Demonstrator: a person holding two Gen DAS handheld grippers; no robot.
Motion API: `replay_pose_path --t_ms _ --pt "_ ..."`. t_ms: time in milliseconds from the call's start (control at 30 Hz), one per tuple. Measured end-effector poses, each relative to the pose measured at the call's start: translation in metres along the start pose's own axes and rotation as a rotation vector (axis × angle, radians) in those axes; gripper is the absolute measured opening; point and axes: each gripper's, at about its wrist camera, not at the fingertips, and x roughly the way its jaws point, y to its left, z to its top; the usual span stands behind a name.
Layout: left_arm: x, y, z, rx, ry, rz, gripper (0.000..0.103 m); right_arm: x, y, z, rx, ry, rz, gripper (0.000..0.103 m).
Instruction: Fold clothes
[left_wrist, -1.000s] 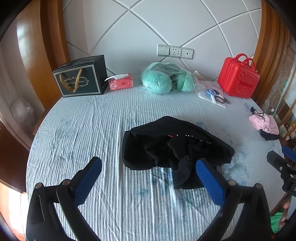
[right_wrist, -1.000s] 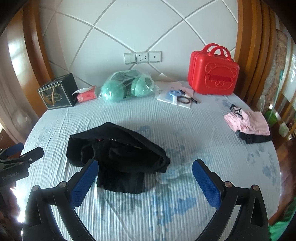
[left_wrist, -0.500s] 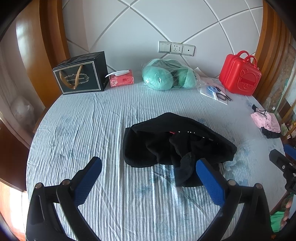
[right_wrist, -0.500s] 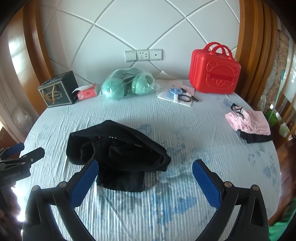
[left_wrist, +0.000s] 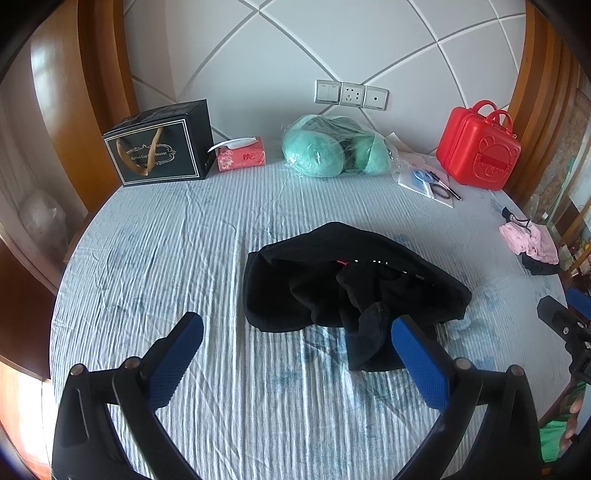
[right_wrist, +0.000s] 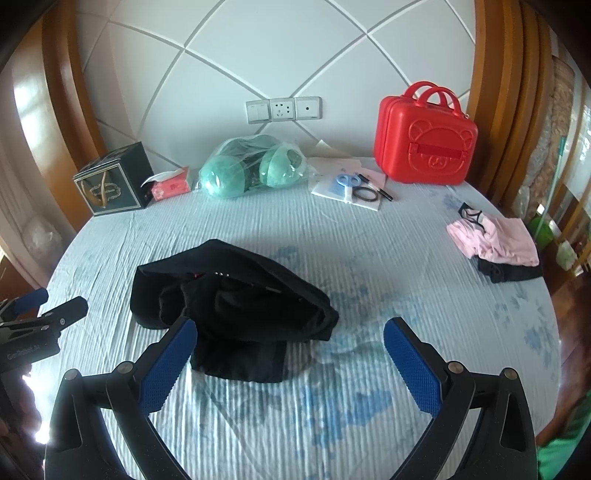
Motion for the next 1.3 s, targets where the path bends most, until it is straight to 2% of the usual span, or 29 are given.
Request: replay_pose_path --t_ms 433,600,733,867,900,1000,1100,1167,1300 --pt "0.013 0.004 0.001 0.000 0.008 -0.008 0.103 0.010 -0.001 0.000 -0.011 0.027 0.005 0.103" --pt "0.030 0.014 0.002 0.001 0.011 -0.018 0.103 0.027 -0.011 -0.003 0.015 0.071 0.015 0.103" --pt "0.063 0.026 0.002 -0.008 0.051 -0.005 0.103 0.047 -0.024 -0.009 0.048 0.107 0.025 0.103" --pt "0.107 0.042 0.001 -0.009 0.105 0.038 0.103 0.069 -0.033 -0.013 0.052 0.143 0.034 0.102" --pt "0.118 0.047 0.001 -0.018 0.121 0.038 0.103 0.076 -0.034 -0.013 0.048 0.155 0.034 0.098" --pt "0.152 0.063 0.000 -0.062 0.158 0.035 0.103 0.102 -0.039 -0.014 0.054 0.204 0.037 0.074" --pt "0.186 0.070 -0.002 -0.070 0.197 0.046 0.101 0.131 -0.044 -0.014 0.072 0.256 0.029 0.073" --pt "0.205 0.069 -0.003 -0.046 0.227 0.059 0.095 0.149 -0.049 -0.013 0.083 0.282 0.011 0.073" --pt "0.236 0.064 -0.002 -0.019 0.263 0.056 0.093 0.183 -0.056 -0.010 0.097 0.331 -0.011 0.075"
